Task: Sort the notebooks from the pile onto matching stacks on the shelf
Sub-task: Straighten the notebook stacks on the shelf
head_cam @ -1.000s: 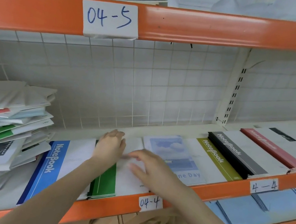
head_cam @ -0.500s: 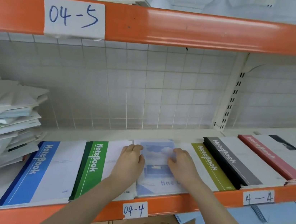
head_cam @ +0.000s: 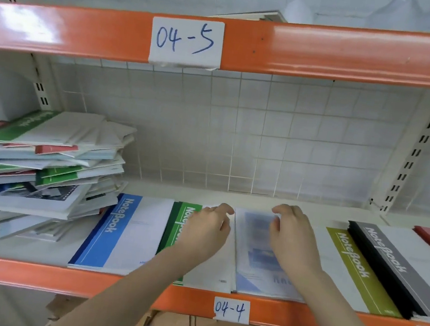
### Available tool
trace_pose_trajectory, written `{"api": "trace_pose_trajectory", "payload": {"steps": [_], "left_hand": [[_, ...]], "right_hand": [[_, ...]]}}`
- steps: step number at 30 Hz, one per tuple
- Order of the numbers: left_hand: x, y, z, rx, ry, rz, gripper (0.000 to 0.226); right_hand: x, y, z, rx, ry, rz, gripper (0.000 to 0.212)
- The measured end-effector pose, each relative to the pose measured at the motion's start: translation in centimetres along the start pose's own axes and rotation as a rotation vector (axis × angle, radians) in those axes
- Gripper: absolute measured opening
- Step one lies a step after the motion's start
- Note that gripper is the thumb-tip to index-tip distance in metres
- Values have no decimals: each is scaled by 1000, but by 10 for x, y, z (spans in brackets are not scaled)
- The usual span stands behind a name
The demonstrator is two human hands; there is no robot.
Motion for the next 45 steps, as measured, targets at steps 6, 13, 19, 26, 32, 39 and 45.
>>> {"api": "trace_pose_trajectory", "payload": {"steps": [6, 13, 19, 26, 32, 39, 45], "left_hand": [[35, -55, 84, -10, 293, 73, 31], [76, -100, 206, -363, 519, -126, 28], [72, -202, 276, -499, 421, 313, 34], [54, -247, 262, -495, 66, 432, 62], [58, -231, 252, -627, 42, 301, 60], [62, -182, 232, -674, 145, 48, 61], [49, -174, 258, -216, 354, 63, 32]], "right_hand": [[-1, -106, -30, -218, -111, 259, 24], [-15, -222, -57, -417, -243, 382, 24], [-51, -284, -90, -554, -243, 219, 25], [-63, -302, -121, -768, -376, -46, 27], [-66, -298, -132, -1021, -437, -168, 15], [-54, -295, -133, -1497, -579, -626, 14], [-46, -297, -131, -1500, -720, -592, 10]]}}
Point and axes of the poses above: each hand's wrist, its own x-axis away from the middle knuckle, its own z-axis out of the back of the hand, y = z × x, the point moved 6 cm from there along -x, towards the middle knuckle, and after that the axes turned 2 degrees about -x, right-handed, at the moved point
